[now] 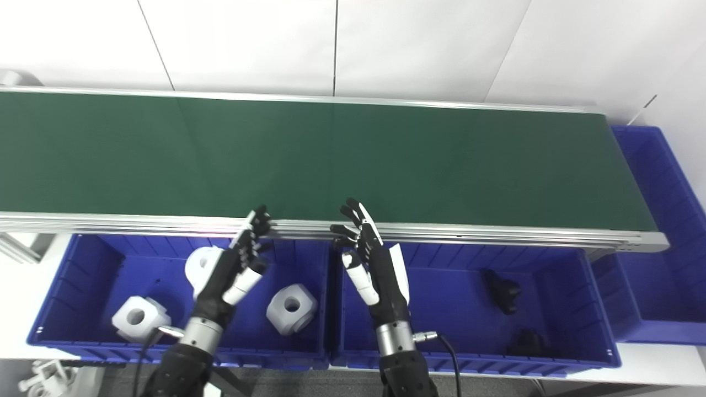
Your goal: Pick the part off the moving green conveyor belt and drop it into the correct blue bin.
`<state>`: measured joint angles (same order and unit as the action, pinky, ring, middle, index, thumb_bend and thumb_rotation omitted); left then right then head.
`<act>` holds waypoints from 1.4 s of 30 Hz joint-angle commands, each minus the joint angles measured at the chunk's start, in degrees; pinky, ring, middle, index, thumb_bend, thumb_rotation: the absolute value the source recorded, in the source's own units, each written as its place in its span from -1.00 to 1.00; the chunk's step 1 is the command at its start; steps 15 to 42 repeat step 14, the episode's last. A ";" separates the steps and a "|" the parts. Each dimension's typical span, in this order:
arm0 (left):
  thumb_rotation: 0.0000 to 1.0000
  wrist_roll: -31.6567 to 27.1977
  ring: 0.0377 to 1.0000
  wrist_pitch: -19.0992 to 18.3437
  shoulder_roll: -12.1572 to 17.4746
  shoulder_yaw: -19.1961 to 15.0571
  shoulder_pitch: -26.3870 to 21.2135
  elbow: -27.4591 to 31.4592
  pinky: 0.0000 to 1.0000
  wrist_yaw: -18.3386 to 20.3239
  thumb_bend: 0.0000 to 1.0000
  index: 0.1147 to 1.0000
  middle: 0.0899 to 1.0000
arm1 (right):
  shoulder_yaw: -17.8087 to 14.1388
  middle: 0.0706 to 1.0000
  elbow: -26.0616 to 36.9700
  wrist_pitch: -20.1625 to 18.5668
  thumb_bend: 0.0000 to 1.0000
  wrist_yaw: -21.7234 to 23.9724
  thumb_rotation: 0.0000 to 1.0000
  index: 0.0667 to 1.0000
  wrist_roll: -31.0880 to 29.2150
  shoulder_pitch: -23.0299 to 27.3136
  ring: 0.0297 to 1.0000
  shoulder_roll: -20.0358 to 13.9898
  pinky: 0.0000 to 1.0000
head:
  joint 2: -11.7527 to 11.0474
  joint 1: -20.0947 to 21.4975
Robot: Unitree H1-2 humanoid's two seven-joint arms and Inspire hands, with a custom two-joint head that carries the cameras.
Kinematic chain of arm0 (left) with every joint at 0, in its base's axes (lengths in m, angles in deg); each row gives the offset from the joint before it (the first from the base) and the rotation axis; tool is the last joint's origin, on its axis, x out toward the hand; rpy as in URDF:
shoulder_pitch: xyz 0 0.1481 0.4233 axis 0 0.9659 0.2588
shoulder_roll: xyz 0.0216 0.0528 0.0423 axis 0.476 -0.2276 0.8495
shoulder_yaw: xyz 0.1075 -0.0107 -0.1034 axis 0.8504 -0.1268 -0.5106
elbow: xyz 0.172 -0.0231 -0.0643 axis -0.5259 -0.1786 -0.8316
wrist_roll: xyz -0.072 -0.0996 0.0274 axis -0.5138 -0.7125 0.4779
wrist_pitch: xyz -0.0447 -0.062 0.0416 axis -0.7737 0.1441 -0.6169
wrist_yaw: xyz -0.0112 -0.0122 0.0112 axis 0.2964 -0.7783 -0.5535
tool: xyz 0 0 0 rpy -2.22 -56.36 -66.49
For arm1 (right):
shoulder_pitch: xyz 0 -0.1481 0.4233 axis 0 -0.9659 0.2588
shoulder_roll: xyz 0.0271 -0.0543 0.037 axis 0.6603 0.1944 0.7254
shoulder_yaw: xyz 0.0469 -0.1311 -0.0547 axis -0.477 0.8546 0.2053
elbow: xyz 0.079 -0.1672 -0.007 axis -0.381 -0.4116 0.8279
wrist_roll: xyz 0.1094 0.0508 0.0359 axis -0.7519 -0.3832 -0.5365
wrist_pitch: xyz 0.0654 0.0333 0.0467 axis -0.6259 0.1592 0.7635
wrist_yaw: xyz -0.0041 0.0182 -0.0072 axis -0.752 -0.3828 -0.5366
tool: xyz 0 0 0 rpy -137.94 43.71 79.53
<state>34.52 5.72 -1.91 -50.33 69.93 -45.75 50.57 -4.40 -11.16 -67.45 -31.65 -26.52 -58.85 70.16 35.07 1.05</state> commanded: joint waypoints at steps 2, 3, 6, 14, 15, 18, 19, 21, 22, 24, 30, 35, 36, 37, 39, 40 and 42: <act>0.68 0.36 0.93 3.62 -0.71 0.57 -0.86 0.27 0.81 0.58 0.85 0.92 0.94 | 0.05 0.79 0.14 4.17 0.56 -0.89 0.97 0.86 -0.01 0.25 0.54 -0.04 0.40 | -0.92 -0.21; 0.67 0.31 0.94 3.89 -0.66 0.63 -0.86 -0.14 0.84 0.70 0.85 0.91 0.94 | 0.11 0.79 -0.04 4.26 0.55 -1.02 0.97 0.85 -0.09 0.23 0.54 -0.05 0.39 | -1.46 -0.23; 0.64 -0.07 0.96 5.04 -0.49 0.57 -0.91 -1.40 0.91 1.14 0.84 0.90 0.96 | 0.35 0.81 -0.43 4.28 0.50 -1.20 0.93 0.83 -0.53 0.15 0.54 0.04 0.38 | -2.21 -0.03; 0.64 1.56 1.00 6.41 0.08 0.94 -0.75 -2.38 0.95 1.34 0.88 0.91 0.97 | 0.84 0.77 -1.25 4.29 0.52 -1.73 0.95 0.83 -0.62 -0.01 0.53 -0.23 0.38 | -3.98 -0.30; 0.64 1.56 1.00 6.41 0.08 0.94 -0.75 -2.38 0.95 1.34 0.88 0.91 0.97 | 0.84 0.77 -1.25 4.29 0.52 -1.73 0.95 0.83 -0.62 -0.01 0.53 -0.23 0.38 | -3.98 -0.30; 0.64 1.56 1.00 6.41 0.08 0.94 -0.75 -2.38 0.95 1.34 0.88 0.91 0.97 | 0.84 0.77 -1.25 4.29 0.52 -1.73 0.95 0.83 -0.62 -0.01 0.53 -0.23 0.38 | -3.98 -0.30; 0.64 1.56 1.00 6.41 0.08 0.94 -0.75 -2.38 0.95 1.34 0.88 0.91 0.97 | 0.84 0.77 -1.25 4.29 0.52 -1.73 0.95 0.83 -0.62 -0.01 0.53 -0.23 0.38 | -3.98 -0.30; 0.64 1.56 1.00 6.41 0.08 0.94 -0.75 -2.38 0.95 1.34 0.88 0.91 0.97 | 0.84 0.77 -1.25 4.29 0.52 -1.73 0.95 0.83 -0.62 -0.01 0.53 -0.23 0.38 | -3.98 -0.30; 0.64 1.56 1.00 6.41 0.08 0.94 -0.75 -2.38 0.95 1.34 0.88 0.91 0.97 | 0.84 0.77 -1.25 4.29 0.52 -1.73 0.95 0.83 -0.62 -0.01 0.53 -0.23 0.38 | -3.98 -0.30; 0.64 1.56 1.00 6.41 0.08 0.94 -0.75 -2.38 0.95 1.34 0.88 0.91 0.97 | 0.84 0.77 -1.25 4.29 0.52 -1.73 0.95 0.83 -0.62 -0.01 0.53 -0.23 0.38 | -3.98 -0.30; 0.64 1.56 1.00 6.41 0.08 0.94 -0.75 -2.38 0.95 1.34 0.88 0.91 0.97 | 0.84 0.77 -1.25 4.29 0.52 -1.73 0.95 0.83 -0.62 -0.01 0.53 -0.23 0.38 | -3.98 -0.30; 0.64 1.56 1.00 6.41 0.08 0.94 -0.75 -2.38 0.95 1.34 0.88 0.91 0.97 | 0.84 0.77 -1.25 4.29 0.52 -1.73 0.95 0.83 -0.62 -0.01 0.53 -0.23 0.38 | -3.98 -0.30; 0.64 1.56 1.00 6.41 0.08 0.94 -0.75 -2.38 0.95 1.34 0.88 0.91 0.97 | 0.84 0.77 -1.25 4.29 0.52 -1.73 0.95 0.83 -0.62 -0.01 0.53 -0.23 0.38 | -3.98 -0.30; 0.64 1.56 1.00 6.41 0.08 0.94 -0.75 -2.38 0.95 1.34 0.88 0.91 0.97 | 0.84 0.77 -1.25 4.29 0.52 -1.73 0.95 0.83 -0.62 -0.01 0.53 -0.23 0.38 | -3.98 -0.30; 0.64 1.56 1.00 6.41 0.08 0.94 -0.75 -2.38 0.95 1.34 0.88 0.91 0.97 | 0.84 0.77 -1.25 4.29 0.52 -1.73 0.95 0.83 -0.62 -0.01 0.53 -0.23 0.38 | -3.98 -0.30; 0.64 1.56 1.00 6.41 0.08 0.94 -0.75 -2.38 0.95 1.34 0.88 0.91 0.97 | 0.84 0.77 -1.25 4.29 0.52 -1.73 0.95 0.83 -0.62 -0.01 0.53 -0.23 0.38 | -3.98 -0.30; 0.64 1.56 1.00 6.41 0.08 0.94 -0.75 -2.38 0.95 1.34 0.88 0.91 0.97 | 0.84 0.77 -1.25 4.29 0.52 -1.73 0.95 0.83 -0.62 -0.01 0.53 -0.23 0.38 | -3.98 -0.30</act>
